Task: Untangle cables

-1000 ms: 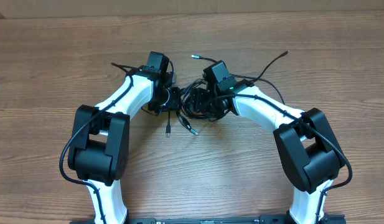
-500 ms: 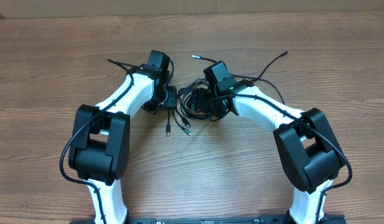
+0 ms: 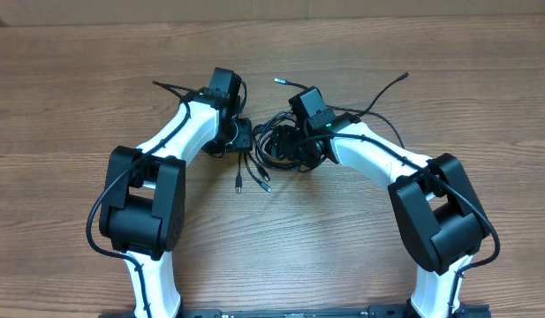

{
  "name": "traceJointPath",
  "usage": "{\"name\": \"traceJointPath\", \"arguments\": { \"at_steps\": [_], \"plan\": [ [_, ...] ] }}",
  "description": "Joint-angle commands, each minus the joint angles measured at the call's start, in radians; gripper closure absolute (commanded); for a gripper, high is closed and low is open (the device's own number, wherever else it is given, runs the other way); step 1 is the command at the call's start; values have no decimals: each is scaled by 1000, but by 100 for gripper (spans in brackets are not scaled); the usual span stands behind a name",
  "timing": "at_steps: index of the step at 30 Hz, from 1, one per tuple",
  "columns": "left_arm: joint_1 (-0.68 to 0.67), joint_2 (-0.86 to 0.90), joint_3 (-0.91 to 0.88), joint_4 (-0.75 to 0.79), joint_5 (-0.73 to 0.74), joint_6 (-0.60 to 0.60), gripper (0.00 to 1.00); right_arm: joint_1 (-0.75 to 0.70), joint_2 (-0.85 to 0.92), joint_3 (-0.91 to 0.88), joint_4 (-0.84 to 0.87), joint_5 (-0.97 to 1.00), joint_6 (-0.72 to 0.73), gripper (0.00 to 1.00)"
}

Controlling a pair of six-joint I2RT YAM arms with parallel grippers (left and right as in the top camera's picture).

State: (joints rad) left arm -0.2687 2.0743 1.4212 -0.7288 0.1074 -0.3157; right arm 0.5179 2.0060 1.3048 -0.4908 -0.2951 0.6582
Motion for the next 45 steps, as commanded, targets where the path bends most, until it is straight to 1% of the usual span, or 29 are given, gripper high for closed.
{"name": "traceJointPath", "arguments": {
  "at_steps": [1,6,9,11,14,16,21,24,29,33,34,36,38,42,45],
  "plan": [
    [-7,93,-33,-8,-14,-15,45,5,14,-10,5,14,-4,32],
    [-13,171,-51,-10,-19,-26,47,5,14,-10,7,14,-5,32],
    [-14,221,-51,-12,-32,-26,53,5,14,-10,-5,32,-4,32],
    [-14,238,-51,-26,-74,-26,56,5,14,-10,-29,67,-4,32],
    [-13,238,-48,-54,-178,-26,55,4,14,-10,-63,110,-4,33],
    [-12,238,-39,-82,-267,-26,52,4,14,-10,-77,119,-4,33],
    [-11,238,-37,-106,-357,-20,49,4,14,-10,-109,154,-5,32],
    [-11,238,-36,-110,-404,-13,46,2,14,-8,-188,245,-6,30],
    [-11,238,-19,-126,-402,40,45,-8,14,-8,-276,324,-80,28],
    [-11,237,36,-192,-401,47,46,-10,14,-7,-279,323,-144,26],
    [-12,237,62,-217,-395,52,46,-10,14,-6,-285,324,-195,25],
    [-13,237,77,-227,-365,75,44,-11,14,0,-309,345,-248,25],
    [-13,237,83,-225,-304,120,42,-13,14,0,-340,417,-275,23],
    [-13,237,91,-227,-233,180,42,-24,14,0,-393,563,-276,18],
    [-13,237,112,-255,-213,194,44,-31,14,0,-395,565,-333,16]
  ]
}}
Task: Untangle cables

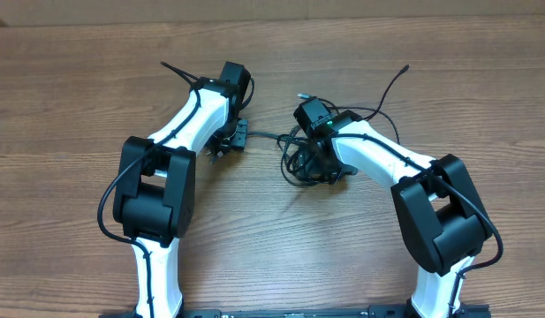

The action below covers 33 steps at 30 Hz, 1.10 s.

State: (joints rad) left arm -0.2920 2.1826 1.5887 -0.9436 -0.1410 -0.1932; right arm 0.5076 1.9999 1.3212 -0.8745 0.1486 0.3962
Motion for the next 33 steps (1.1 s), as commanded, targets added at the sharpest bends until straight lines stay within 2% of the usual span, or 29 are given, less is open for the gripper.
{"name": "traceJointPath", "arguments": {
  "at_steps": [1,3,8,15,18,22,26,27,29,31,33],
  "plan": [
    [10,129,-47,-53,39,74,44,-20,21,-17,-11,113,-89,14],
    [10,129,-29,-76,41,75,45,-20,21,-17,-10,78,-122,11],
    [10,129,-21,-73,90,111,43,-20,20,37,-67,40,-127,11],
    [10,129,-21,-66,98,113,43,-20,20,279,-256,-1,-151,12],
    [10,129,-21,-65,98,112,43,-21,20,349,-271,-113,-193,11],
    [10,129,-21,-64,98,112,41,-21,21,364,-201,-271,-185,12],
    [10,129,-21,-64,98,111,39,-21,22,338,-97,-309,-64,31],
    [10,129,-21,-64,98,111,39,-14,22,318,-49,-308,-24,49],
    [10,129,-21,-64,98,111,39,-3,23,298,-7,-308,-21,75],
    [10,129,-21,-62,98,111,38,7,23,274,36,-308,-18,89],
    [10,129,-21,-62,98,111,37,13,23,244,74,-307,5,96]
  ]
}}
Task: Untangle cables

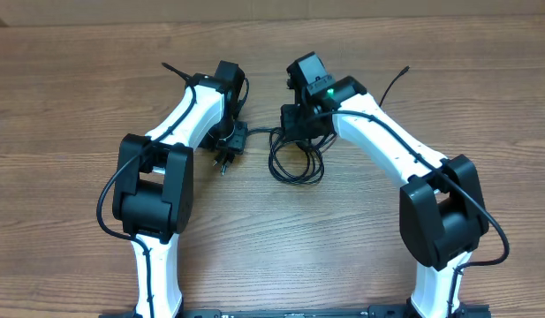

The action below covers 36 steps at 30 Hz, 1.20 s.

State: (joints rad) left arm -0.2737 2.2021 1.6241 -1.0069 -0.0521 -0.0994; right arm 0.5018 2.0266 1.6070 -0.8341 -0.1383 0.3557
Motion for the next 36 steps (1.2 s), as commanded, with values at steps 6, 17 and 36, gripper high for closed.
{"name": "traceJointPath", "arguments": {
  "at_steps": [6,17,36],
  "plan": [
    [-8,109,-57,3,10,13,37,20,-4,-122,143,-20,64,96],
    [-8,109,-57,6,10,13,35,11,-3,-150,215,48,178,96],
    [-8,109,-57,6,20,13,34,54,92,-164,333,27,358,66]
  ]
}}
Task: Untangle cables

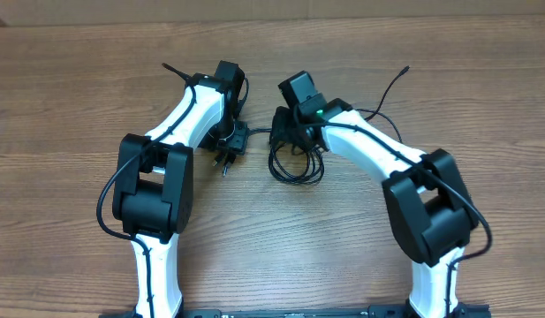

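In the overhead view a coil of black cable (pixel 297 166) lies in loose loops on the wooden table, just in front of my right gripper (pixel 284 134). That gripper sits over the coil's top and looks shut on it, though its wrist hides the fingers. A thin strand (pixel 260 131) runs from there to my left gripper (pixel 233 141). The left gripper is shut on the cable ends, and the plugs (pixel 223 164) stick out below it toward the front.
A loose black lead (pixel 391 87) curves away behind the right arm toward the back right. Another cable tip (pixel 170 68) pokes out behind the left arm. Both arm bases stand at the front edge.
My right wrist has shifted slightly left and toward the front, and that arm's elbow has swung inward. The coil, the strand and the left gripper are where they were.
First both grippers were close together on one tangled bundle, with plug ends lying in front. Then the left gripper was farther left with the plug ends, the bundle staying at the right gripper. Later the bundle lay as open loops with one strand between the grippers, as now.
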{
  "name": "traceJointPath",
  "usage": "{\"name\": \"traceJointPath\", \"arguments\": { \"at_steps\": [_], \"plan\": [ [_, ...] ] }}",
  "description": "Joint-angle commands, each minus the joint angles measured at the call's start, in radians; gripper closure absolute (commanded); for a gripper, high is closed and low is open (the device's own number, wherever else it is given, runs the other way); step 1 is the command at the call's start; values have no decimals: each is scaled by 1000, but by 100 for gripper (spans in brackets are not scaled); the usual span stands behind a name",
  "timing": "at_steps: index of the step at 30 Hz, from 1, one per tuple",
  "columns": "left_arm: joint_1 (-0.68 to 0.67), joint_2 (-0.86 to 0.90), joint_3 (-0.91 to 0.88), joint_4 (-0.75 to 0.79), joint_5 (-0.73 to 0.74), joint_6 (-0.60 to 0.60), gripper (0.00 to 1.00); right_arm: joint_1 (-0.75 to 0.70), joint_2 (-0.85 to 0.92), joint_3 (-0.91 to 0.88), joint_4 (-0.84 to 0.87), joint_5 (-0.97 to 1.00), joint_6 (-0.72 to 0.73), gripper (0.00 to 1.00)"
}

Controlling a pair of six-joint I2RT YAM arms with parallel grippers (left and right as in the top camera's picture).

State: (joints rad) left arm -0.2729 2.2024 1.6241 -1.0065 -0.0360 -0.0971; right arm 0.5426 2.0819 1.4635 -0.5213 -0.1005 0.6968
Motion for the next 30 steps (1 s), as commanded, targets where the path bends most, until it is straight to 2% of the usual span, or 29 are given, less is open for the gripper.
{"name": "traceJointPath", "arguments": {
  "at_steps": [1,10,16,22,24,30],
  "plan": [
    [-9,109,-57,5,4,11,33,14,40,-21,31,-21,18,66],
    [-9,109,-57,5,4,11,32,14,72,-24,53,-46,48,67],
    [-9,109,-57,6,4,11,32,11,72,-24,132,-126,48,67],
    [-9,109,-57,6,4,11,32,-13,72,-24,96,-136,47,68],
    [-9,109,-57,6,4,11,31,-22,69,-24,78,-178,44,74],
    [-9,109,-57,6,4,11,31,-53,54,-23,131,-305,6,72]
  ]
}}
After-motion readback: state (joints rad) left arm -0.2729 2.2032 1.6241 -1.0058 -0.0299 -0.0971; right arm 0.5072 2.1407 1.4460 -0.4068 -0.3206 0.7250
